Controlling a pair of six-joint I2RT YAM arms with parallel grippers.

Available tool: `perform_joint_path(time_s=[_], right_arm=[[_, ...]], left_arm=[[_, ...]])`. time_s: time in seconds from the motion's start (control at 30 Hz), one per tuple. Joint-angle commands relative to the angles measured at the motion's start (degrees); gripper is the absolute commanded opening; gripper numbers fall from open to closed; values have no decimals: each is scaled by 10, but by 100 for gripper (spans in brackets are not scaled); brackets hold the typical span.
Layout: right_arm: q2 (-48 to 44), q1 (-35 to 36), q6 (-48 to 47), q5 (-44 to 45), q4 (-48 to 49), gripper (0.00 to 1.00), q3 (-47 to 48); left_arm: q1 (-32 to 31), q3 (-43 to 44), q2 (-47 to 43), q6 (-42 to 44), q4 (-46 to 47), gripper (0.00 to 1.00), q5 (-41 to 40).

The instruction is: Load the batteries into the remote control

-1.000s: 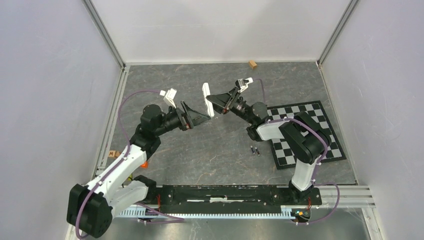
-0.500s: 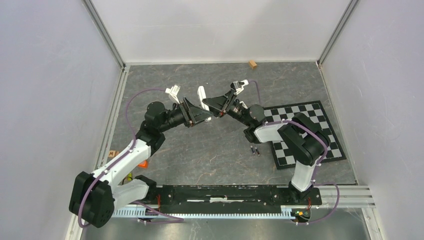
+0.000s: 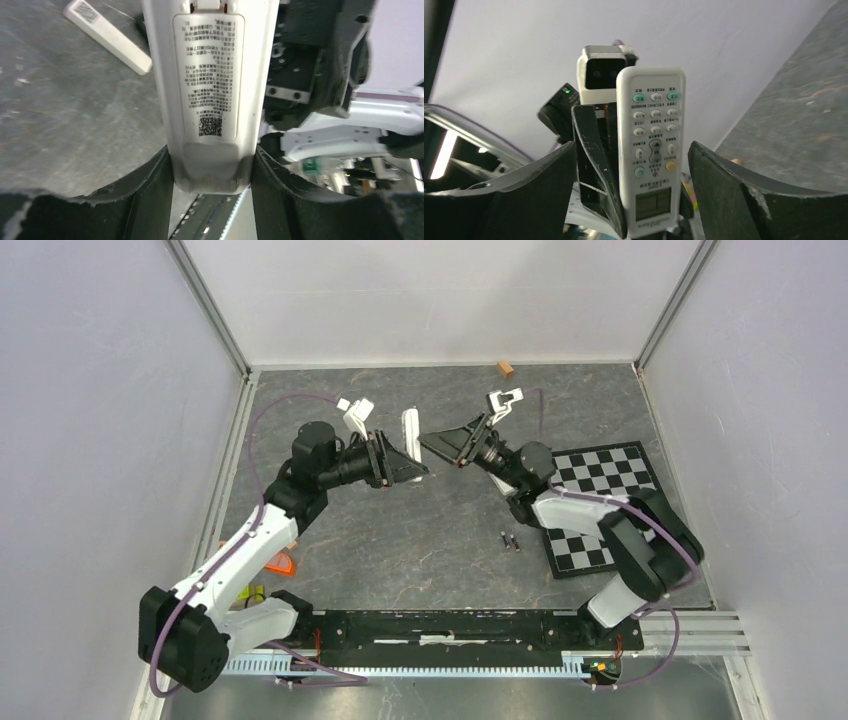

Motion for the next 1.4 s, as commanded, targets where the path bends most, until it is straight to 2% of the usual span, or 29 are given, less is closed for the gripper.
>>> perform_joint_path(time_s=[0.0, 0.1, 0.2, 0.27, 0.4, 0.53, 0.6, 0.67, 0.87, 1.2, 1.23, 1.27, 1.33, 1.37], right_arm=[[-81, -27, -176, -14, -200, 88, 24], [-111, -28, -292, 3, -417, 95, 94], [-118, -29, -365, 28, -555, 98, 155], [-120, -32, -385, 35, -604, 98, 179], [-115, -35, -412, 39, -665, 97, 221], [-91, -35, -424, 39, -744, 85, 257], [-88, -37, -416, 19, -741, 76, 250], [-84, -37, -402, -7, -729, 70, 242], [-75, -39, -355, -64, -672, 62, 226], [-48, -39, -291, -96, -605, 53, 224], [-48, -39, -285, -97, -599, 49, 224], [-49, -38, -278, -97, -589, 40, 220], [-61, -40, -256, -94, -563, 11, 203], [-71, -41, -242, -89, -535, 5, 187]], left_arm=[[-2, 106, 5, 245, -240, 2, -79], [-16, 153, 32, 340, -303, 2, -130], [-39, 192, 62, 431, -346, 2, -189], [-66, 229, 85, 496, -382, 2, -256], [-92, 255, 113, 601, -408, 2, -319], [-94, 257, 119, 655, -405, 2, -332], [-94, 257, 119, 671, -400, 2, -333], [-94, 249, 111, 684, -389, 2, -319], [-95, 216, 69, 704, -353, 2, -263], [-99, 187, 35, 709, -319, 2, -243], [-99, 185, 33, 704, -314, 2, -242], [-99, 185, 32, 691, -308, 3, -246], [-99, 204, 34, 642, -318, 8, -252], [-99, 219, 33, 602, -325, 22, -254]])
